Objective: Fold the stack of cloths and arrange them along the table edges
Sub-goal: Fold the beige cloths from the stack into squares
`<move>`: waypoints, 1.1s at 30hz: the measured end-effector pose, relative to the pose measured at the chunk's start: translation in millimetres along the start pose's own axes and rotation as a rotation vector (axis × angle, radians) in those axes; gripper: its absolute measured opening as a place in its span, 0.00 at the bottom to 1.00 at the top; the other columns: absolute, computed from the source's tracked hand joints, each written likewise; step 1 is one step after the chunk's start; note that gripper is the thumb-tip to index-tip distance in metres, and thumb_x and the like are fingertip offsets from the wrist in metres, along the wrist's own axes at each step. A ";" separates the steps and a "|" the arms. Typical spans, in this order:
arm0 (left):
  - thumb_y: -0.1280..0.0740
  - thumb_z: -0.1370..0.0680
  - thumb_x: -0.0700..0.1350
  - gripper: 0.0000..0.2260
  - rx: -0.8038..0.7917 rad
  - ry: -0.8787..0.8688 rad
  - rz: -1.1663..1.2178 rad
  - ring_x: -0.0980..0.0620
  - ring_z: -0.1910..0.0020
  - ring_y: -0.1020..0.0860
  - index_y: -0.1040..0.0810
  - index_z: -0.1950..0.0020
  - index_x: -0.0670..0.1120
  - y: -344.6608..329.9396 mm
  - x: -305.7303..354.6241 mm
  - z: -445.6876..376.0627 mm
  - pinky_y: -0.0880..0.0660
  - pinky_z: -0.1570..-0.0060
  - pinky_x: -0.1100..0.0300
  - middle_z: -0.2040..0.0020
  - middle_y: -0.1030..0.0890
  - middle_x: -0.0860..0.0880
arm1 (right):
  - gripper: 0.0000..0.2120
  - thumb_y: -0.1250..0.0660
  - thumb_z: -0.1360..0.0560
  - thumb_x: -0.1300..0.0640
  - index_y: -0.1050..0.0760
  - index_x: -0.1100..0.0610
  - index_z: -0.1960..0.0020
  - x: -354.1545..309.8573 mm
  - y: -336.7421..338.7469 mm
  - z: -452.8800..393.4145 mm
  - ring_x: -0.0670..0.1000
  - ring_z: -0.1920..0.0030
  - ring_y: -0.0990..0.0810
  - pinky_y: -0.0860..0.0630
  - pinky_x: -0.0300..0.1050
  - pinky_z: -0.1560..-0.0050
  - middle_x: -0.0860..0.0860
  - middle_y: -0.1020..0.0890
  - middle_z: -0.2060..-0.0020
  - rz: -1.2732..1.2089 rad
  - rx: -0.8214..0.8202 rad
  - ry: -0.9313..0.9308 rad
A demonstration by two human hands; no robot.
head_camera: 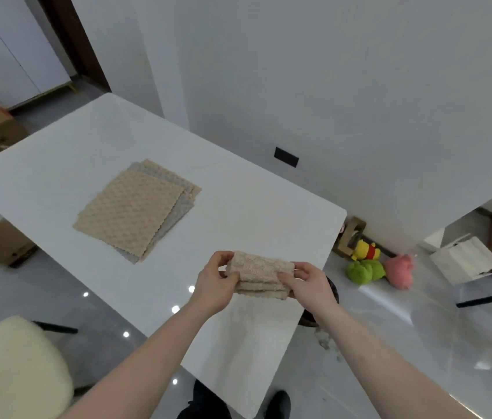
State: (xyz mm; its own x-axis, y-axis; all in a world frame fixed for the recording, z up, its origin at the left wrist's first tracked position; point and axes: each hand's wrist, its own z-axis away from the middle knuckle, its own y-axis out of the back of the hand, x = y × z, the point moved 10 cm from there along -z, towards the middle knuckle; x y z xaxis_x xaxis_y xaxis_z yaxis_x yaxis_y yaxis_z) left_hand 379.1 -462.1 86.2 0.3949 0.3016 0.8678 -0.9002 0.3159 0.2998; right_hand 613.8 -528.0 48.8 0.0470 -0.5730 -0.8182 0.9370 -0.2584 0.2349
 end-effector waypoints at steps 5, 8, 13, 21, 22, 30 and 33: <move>0.35 0.20 0.40 0.16 0.059 0.033 0.020 0.53 0.48 0.19 0.27 0.34 0.55 -13.1 -2.7 5.0 0.26 0.58 0.69 0.42 0.24 0.61 | 0.15 0.22 0.27 0.52 0.20 0.52 0.42 3.3 6.8 -12.8 0.53 0.49 0.13 0.16 0.60 0.45 0.51 0.13 0.48 0.015 -0.065 -0.016; 0.35 0.20 0.40 0.17 0.055 0.035 0.021 0.53 0.48 0.19 0.26 0.33 0.55 -15.9 -1.7 -3.8 0.25 0.58 0.66 0.40 0.23 0.59 | 0.15 0.23 0.26 0.54 0.20 0.53 0.42 2.7 9.4 -20.3 0.53 0.49 0.13 0.16 0.58 0.44 0.51 0.13 0.50 0.017 -0.056 -0.024; 0.35 0.21 0.40 0.18 0.055 0.019 0.021 0.54 0.50 0.18 0.26 0.33 0.54 -26.7 3.7 -24.6 0.25 0.60 0.62 0.39 0.22 0.57 | 0.14 0.23 0.26 0.54 0.20 0.53 0.42 -2.4 21.2 -32.7 0.53 0.50 0.13 0.16 0.56 0.43 0.50 0.12 0.51 0.022 -0.034 -0.031; 0.34 0.20 0.41 0.18 0.065 0.042 0.042 0.56 0.51 0.19 0.26 0.31 0.55 -64.1 11.3 -52.6 0.24 0.56 0.64 0.38 0.22 0.57 | 0.16 0.24 0.25 0.57 0.21 0.56 0.39 -9.0 55.6 -69.5 0.55 0.50 0.13 0.16 0.55 0.44 0.53 0.13 0.49 0.044 -0.037 -0.059; 0.34 0.20 0.41 0.18 0.069 0.043 0.039 0.57 0.51 0.19 0.27 0.31 0.54 -68.9 12.9 -57.1 0.23 0.56 0.64 0.38 0.23 0.57 | 0.16 0.24 0.25 0.57 0.21 0.56 0.38 -8.5 58.8 -76.0 0.54 0.49 0.14 0.16 0.55 0.44 0.53 0.13 0.49 0.042 -0.042 -0.066; 0.37 0.19 0.39 0.20 0.143 0.103 -0.009 0.54 0.47 0.20 0.28 0.28 0.53 -124.1 31.3 -107.2 0.24 0.57 0.67 0.35 0.24 0.55 | 0.14 0.24 0.25 0.56 0.21 0.53 0.41 -12.5 98.0 -147.0 0.50 0.50 0.16 0.17 0.45 0.53 0.50 0.15 0.48 0.065 -0.111 -0.071; 0.39 0.19 0.39 0.21 0.139 0.129 -0.039 0.52 0.43 0.21 0.30 0.27 0.52 -153.0 43.9 -132.2 0.26 0.58 0.69 0.33 0.24 0.53 | 0.15 0.24 0.25 0.57 0.22 0.55 0.41 -13.1 120.7 -178.3 0.50 0.52 0.16 0.16 0.46 0.52 0.51 0.16 0.50 0.078 -0.124 -0.089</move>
State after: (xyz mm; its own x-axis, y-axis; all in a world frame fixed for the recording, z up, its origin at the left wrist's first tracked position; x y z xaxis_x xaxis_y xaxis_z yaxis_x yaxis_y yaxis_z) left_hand 558.4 -378.2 26.0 0.4418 0.4074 0.7993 -0.8971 0.2050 0.3914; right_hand 788.0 -413.0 -5.7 0.0960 -0.6558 -0.7488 0.9675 -0.1153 0.2251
